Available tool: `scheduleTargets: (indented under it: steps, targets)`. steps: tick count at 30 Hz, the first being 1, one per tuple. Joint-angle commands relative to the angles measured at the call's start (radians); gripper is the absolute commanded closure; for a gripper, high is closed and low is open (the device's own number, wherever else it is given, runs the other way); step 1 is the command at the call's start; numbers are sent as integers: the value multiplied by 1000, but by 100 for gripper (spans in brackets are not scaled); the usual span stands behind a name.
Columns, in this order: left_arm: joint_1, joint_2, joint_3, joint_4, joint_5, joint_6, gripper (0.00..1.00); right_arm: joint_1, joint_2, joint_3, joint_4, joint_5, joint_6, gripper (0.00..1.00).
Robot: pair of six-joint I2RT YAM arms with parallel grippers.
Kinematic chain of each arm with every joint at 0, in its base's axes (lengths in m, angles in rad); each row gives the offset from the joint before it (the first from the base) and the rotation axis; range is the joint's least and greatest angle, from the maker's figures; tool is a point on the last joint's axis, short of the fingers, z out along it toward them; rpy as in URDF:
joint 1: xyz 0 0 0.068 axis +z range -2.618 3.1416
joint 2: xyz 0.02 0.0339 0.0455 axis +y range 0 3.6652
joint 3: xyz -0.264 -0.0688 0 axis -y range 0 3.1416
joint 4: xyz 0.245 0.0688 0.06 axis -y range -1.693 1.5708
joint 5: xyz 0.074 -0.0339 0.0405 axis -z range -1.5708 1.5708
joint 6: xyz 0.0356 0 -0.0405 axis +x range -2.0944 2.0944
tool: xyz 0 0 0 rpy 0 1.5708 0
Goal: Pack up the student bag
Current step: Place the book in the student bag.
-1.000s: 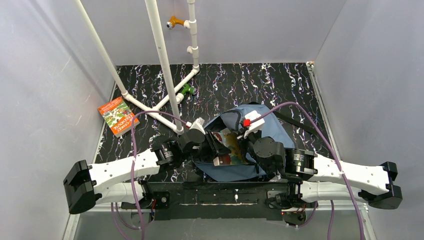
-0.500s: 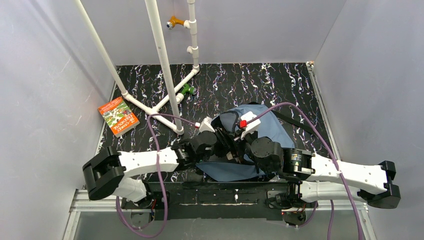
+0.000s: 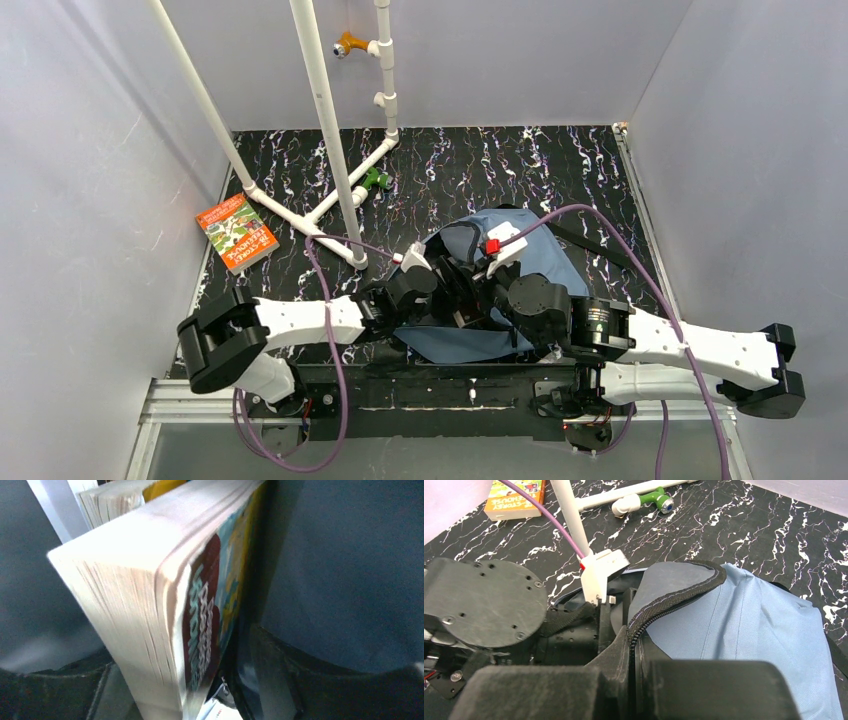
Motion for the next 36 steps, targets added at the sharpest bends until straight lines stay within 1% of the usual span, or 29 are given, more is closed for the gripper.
scheduleTargets:
  steps: [1,3,7,10,13,14,16,18,19,21,23,27,29,31,34,35,36]
  targets:
    - [1,-102,-10,-150,81,85,35,5,-38,33,105,30,7,99]
    - [1,-117,-4,-207,119,114,33,5,-31,38,103,31,4,99]
    - [1,-147,1,-289,162,168,31,5,-19,48,97,28,-2,99]
    - [1,-178,10,-401,126,179,29,5,-17,49,95,23,0,99]
    - [1,-222,26,-500,87,238,30,5,-17,52,89,15,6,99]
    - [1,-233,25,-501,74,251,32,5,-16,52,87,14,8,99]
    - [2,-239,5,-444,66,261,36,5,-15,53,86,12,10,99]
    - [1,-215,4,-385,68,265,43,5,-13,54,87,9,10,99]
    - [3,-192,20,-385,72,273,48,5,-10,57,87,6,11,99]
    - [5,-139,82,-412,77,307,61,5,-4,64,86,-2,11,99]
    - [5,-91,134,-403,94,344,69,5,0,72,81,-10,13,99]
    - [15,-2,229,-398,119,402,78,5,3,70,79,-17,20,99]
    - [20,11,254,-411,127,421,81,5,1,67,78,-21,26,99]
    - [19,-9,243,-435,116,429,81,5,0,60,71,-22,30,99]
    - [35,-93,191,-513,109,434,76,5,-2,38,67,-15,34,99]
    - [44,-128,171,-540,120,455,71,5,-3,30,67,-12,34,99]
    - [54,-162,154,-573,137,477,63,5,-2,23,67,-10,34,99]
